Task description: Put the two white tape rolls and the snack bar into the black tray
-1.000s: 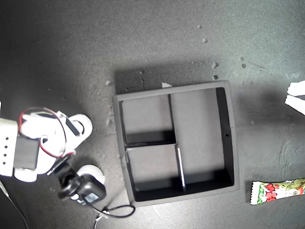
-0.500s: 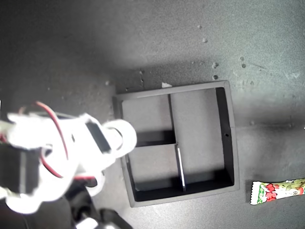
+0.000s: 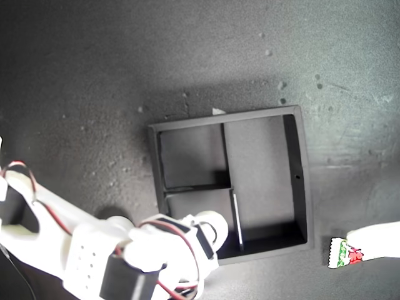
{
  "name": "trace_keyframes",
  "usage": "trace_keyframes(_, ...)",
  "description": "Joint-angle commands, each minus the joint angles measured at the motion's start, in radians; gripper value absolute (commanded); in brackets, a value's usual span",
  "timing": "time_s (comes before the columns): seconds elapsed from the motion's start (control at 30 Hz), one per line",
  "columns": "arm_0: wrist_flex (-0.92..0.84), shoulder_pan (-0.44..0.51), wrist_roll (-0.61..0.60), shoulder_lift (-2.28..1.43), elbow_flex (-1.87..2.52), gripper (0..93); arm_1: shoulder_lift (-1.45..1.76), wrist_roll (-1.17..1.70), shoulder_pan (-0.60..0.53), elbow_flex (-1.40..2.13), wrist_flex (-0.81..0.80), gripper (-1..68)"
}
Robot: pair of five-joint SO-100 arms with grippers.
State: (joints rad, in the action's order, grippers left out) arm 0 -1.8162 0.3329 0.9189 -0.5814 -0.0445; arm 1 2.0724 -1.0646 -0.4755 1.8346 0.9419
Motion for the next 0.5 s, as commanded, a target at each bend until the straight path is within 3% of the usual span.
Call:
trace_keyframes(0.0,-0.017,0.021,0.034,0.012,-0.06,0.1,-0.006,-0.371,-0.129,0.078,-0.115,23.0)
trace_keyframes(0.13,-0.017,0.021,0.061,0.063,-0.057,0.1,-0.012,-0.618,-0.245,0.268,-0.314,29.0)
trace_keyframes(0.37,-0.017,-0.012,0.069,0.114,-0.044,0.5,-0.023,-0.841,-0.331,0.52,-0.403,31.0)
trace_keyframes(0.47,-0.017,-0.012,0.066,0.107,-0.037,8.4,-0.023,-0.891,-0.341,0.586,-0.439,31.3)
